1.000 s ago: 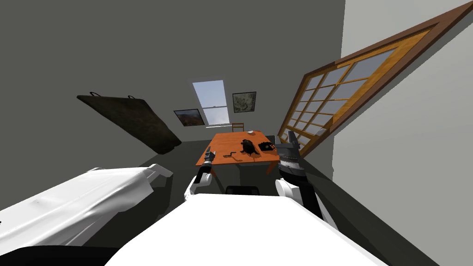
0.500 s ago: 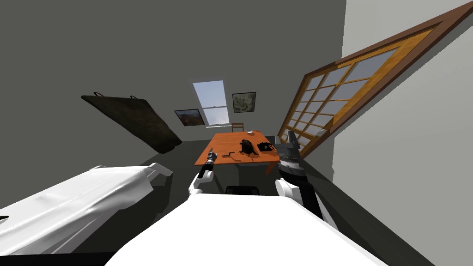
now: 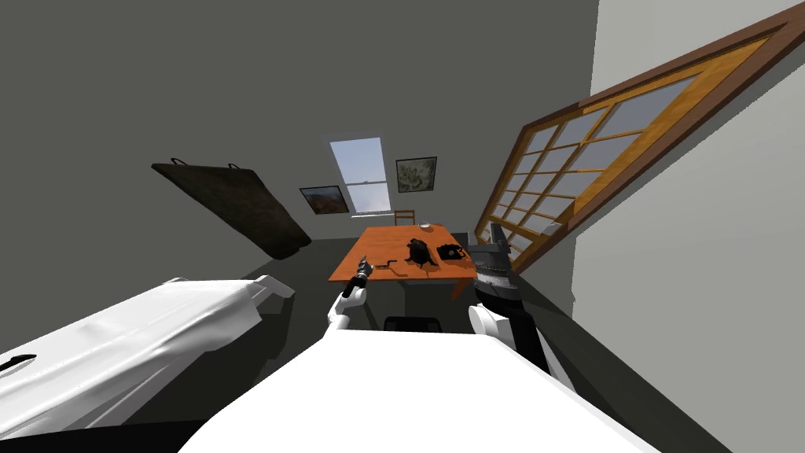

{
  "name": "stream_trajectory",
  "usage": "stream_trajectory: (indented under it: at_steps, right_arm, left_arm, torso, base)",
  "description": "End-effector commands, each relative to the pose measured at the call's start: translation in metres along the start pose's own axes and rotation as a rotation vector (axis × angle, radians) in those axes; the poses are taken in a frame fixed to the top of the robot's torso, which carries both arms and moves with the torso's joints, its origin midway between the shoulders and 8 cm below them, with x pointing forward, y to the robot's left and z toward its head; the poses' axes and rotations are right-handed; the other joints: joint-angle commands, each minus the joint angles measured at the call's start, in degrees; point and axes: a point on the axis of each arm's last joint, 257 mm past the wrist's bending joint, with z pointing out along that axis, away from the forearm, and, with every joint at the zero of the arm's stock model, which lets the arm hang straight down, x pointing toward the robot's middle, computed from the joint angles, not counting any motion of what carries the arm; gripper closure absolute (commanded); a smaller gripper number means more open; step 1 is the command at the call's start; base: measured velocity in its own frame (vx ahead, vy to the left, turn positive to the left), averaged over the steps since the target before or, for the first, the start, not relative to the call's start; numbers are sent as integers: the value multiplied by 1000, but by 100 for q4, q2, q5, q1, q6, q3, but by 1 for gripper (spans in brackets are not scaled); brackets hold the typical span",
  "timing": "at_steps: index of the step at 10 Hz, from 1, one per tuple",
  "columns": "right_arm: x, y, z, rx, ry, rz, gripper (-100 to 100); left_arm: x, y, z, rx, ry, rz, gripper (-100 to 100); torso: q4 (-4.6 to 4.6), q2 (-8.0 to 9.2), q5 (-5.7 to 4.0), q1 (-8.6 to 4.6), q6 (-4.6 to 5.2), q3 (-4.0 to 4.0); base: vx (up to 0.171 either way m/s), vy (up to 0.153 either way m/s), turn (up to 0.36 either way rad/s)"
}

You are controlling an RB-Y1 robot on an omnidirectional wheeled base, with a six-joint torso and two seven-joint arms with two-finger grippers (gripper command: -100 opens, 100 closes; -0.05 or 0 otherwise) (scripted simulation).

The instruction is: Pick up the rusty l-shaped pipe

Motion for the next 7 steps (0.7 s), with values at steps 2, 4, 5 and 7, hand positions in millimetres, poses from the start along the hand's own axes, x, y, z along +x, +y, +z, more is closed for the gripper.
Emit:
stream_trajectory:
  at_steps: [2,4,5,7]
  right_arm:
    - [0,0,0,0,0,0,0]
    - [0,0,0,0,0,0,0]
    - [0,0,0,0,0,0,0]
    - [0,0,0,0,0,0,0]
  left_arm:
    - [-3,22,7,-76,-25,-25,-100]
    - [-4,46,13,-151,-47,-54,-100]
    - [-4,57,14,-187,-57,-68,-100]
    - [-1,78,16,-253,-74,-96,-100]
  torso:
    - [1,5,1,10,0,3]
    - [0,0,3,14,0,0]
    - [-1,-4,2,12,0,-2]
    - [-2,-9,0,0,0,-5]
  base:
    - [29,-56,30]
    - [55,-61,58]
    - [71,-77,60]
    - [76,-96,59]
